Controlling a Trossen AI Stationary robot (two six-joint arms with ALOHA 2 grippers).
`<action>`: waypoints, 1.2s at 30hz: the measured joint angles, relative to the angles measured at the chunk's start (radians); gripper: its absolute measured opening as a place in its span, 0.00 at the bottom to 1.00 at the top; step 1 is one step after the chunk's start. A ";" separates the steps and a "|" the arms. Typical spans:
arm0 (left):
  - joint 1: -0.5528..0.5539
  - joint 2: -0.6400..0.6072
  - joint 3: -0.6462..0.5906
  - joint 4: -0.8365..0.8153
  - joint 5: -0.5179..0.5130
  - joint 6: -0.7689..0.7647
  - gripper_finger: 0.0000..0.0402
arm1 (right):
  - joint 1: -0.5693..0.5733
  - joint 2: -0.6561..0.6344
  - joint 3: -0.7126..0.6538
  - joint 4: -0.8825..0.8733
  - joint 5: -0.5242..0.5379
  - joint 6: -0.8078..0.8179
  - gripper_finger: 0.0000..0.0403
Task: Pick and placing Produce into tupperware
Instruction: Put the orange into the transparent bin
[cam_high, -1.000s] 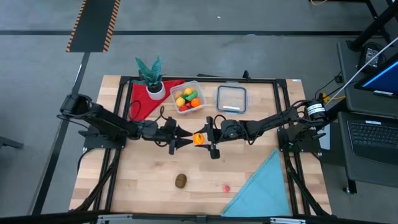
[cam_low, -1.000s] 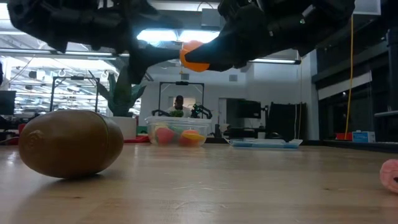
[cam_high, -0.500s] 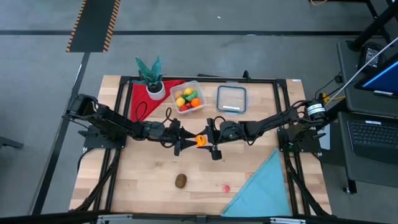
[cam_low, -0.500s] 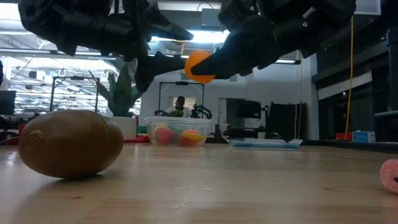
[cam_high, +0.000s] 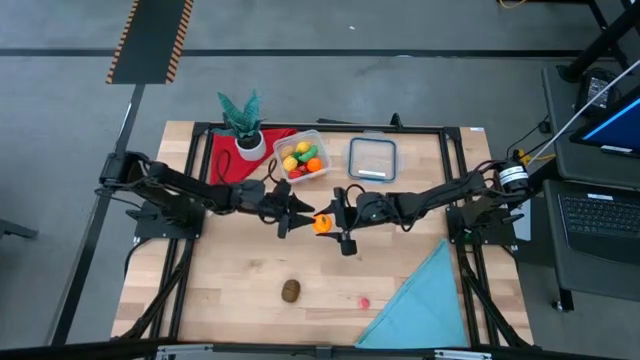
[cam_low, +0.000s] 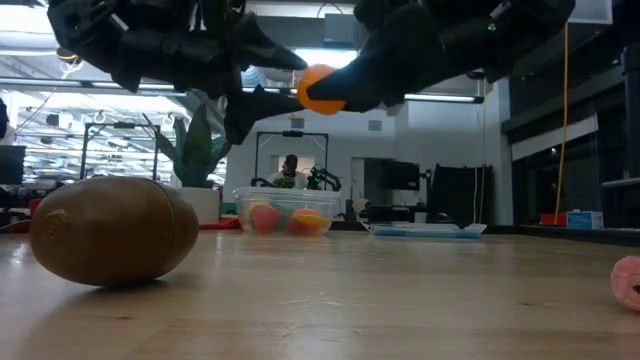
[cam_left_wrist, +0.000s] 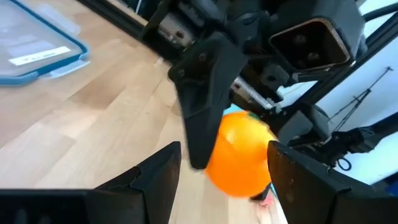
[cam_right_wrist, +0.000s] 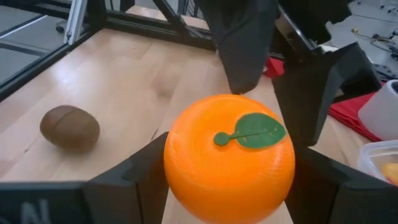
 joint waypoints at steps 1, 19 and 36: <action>0.006 -0.007 0.000 -0.009 0.010 -0.001 0.57 | 0.000 -0.003 0.000 -0.001 0.000 0.000 0.60; -0.022 -0.004 -0.002 -0.018 -0.015 -0.112 0.57 | -0.003 -0.003 0.000 -0.001 0.035 -0.027 0.60; -0.052 -0.003 0.007 -0.016 -0.066 -0.115 0.57 | -0.003 -0.003 -0.002 0.000 0.049 -0.027 0.60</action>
